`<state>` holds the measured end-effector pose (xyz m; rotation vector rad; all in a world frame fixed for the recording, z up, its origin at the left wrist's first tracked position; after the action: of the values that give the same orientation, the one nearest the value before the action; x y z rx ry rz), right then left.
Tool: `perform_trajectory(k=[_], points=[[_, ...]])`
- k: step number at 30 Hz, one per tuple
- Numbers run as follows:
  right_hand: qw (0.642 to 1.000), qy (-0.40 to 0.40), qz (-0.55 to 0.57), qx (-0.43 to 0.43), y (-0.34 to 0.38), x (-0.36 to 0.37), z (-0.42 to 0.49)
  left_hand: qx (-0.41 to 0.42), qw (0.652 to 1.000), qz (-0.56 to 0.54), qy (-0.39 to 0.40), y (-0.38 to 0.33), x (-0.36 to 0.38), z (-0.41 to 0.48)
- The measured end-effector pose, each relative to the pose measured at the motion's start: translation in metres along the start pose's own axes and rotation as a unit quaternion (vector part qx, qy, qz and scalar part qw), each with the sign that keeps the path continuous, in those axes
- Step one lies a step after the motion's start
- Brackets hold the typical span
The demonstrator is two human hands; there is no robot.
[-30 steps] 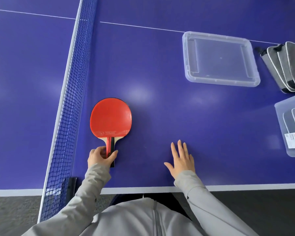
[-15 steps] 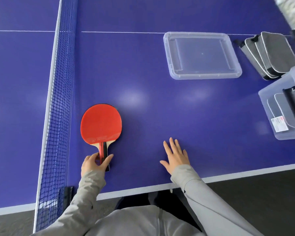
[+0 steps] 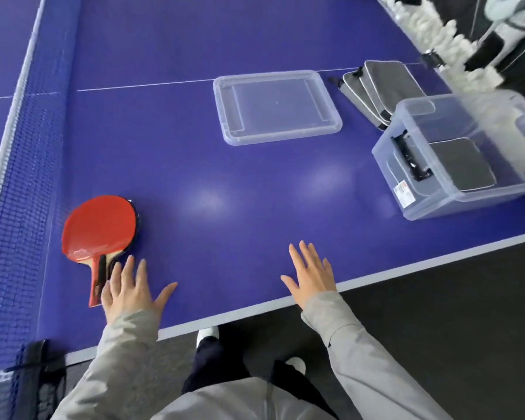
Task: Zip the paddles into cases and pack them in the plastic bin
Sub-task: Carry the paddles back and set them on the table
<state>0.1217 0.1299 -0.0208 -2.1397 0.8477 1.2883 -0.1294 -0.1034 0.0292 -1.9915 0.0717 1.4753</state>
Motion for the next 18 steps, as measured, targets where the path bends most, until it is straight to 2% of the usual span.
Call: perform_trajectory(k=[3, 10, 18], points=[[1.0, -0.018, 0.005, 0.024, -0.058, -0.004, -0.017, 0.05, 0.997, 0.054, 0.038, -0.066, 0.037, -0.007], [0.992, -0.072, 0.024, 0.102, -0.197, -0.023, -0.055, 0.186, 0.975, 0.096, 0.068, -0.236, 0.1, -0.044], [0.972, -0.152, 0.038, 0.173, -0.325, -0.069, -0.056, 0.253, 0.958, 0.114, 0.076, -0.361, 0.142, -0.044]])
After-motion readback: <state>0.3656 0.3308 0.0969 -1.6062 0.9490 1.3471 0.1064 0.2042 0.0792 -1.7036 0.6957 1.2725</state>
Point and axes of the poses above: each hand's wrist, its own z-axis towards the middle knuckle, its own x-axis out of the palm, y = z × x, the point moved 10 cm from there along z, towards the middle knuckle, and after that the axes turned 14 degrees about -z, right-handed, at the moved point
